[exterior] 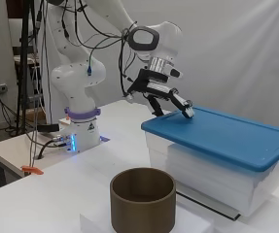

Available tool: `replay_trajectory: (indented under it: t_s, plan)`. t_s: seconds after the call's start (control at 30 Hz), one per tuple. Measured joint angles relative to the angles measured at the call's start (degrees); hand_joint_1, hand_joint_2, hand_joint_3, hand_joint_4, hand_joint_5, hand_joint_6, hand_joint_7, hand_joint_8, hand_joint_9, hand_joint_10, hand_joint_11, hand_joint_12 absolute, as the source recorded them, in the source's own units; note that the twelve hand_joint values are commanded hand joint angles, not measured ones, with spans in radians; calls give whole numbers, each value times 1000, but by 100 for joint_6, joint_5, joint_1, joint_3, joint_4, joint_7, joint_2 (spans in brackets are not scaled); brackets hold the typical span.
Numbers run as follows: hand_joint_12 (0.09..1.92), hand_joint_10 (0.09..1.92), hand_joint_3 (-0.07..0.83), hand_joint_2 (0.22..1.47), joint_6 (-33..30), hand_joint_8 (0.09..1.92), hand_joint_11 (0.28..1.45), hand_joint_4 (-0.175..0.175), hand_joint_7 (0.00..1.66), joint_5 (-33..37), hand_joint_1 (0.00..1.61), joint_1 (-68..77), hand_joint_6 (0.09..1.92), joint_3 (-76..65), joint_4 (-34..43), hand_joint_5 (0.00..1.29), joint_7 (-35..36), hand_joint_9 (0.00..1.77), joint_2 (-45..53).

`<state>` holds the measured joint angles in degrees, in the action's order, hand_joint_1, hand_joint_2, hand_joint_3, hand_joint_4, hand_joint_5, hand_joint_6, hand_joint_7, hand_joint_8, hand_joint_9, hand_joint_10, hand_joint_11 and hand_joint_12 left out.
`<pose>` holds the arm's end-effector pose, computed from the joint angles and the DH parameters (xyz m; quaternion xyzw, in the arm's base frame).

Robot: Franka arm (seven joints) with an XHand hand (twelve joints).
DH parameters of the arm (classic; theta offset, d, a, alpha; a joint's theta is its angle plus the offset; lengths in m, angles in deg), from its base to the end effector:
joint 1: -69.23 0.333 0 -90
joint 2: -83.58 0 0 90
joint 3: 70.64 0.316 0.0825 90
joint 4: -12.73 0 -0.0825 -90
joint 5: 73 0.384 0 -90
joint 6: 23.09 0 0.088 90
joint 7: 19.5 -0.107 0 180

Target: Teleoperate dual arm-hand system to remove items from a box

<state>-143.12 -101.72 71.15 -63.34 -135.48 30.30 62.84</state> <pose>0.3960 0.0393 0.3768 0.7721 0.5895 -0.1428 0.1897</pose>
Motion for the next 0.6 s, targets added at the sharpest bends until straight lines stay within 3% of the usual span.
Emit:
replay_trajectory:
  t_s: [0.03,0.07,0.13,0.17,0.23,0.27,0.33,0.37,0.5,0.57,0.6]
  plan:
    - [631,1331,11,1184,-40,1348,604,33,615,6,971,0,1154,-27,25,617,124,708,25]
    - [877,1617,16,1247,-73,1634,582,98,643,59,909,1,1382,-78,58,617,287,716,64]
    - [1158,1851,21,1310,-126,1870,550,157,648,223,828,-1,1598,-200,112,589,742,704,168]
    - [1263,1888,52,1319,-150,1836,541,120,625,279,894,-3,1643,-239,130,567,982,694,198]
    - [1315,1791,78,1300,-238,1676,524,68,647,317,1015,-6,1635,-285,146,576,1390,695,215]
    - [1286,1715,78,1293,-304,1618,524,59,661,325,1044,-1,1630,-298,141,584,1473,697,199]
    - [1193,1512,86,1265,-386,1610,529,-17,650,393,1199,17,1678,-317,136,577,1445,696,116]
    - [1147,1458,87,1259,-382,1612,534,-38,646,438,1238,27,1697,-318,155,576,1400,695,55]
    - [1002,1426,66,1264,-212,1627,552,-53,639,675,1275,69,1675,-387,552,579,1704,686,-406]
    - [913,1419,23,1268,-120,1580,570,-133,670,713,1300,58,1607,-464,848,571,1796,712,-440]
    - [887,1387,10,1263,-109,1548,574,-154,687,716,1309,56,1579,-490,956,580,1798,732,-429]
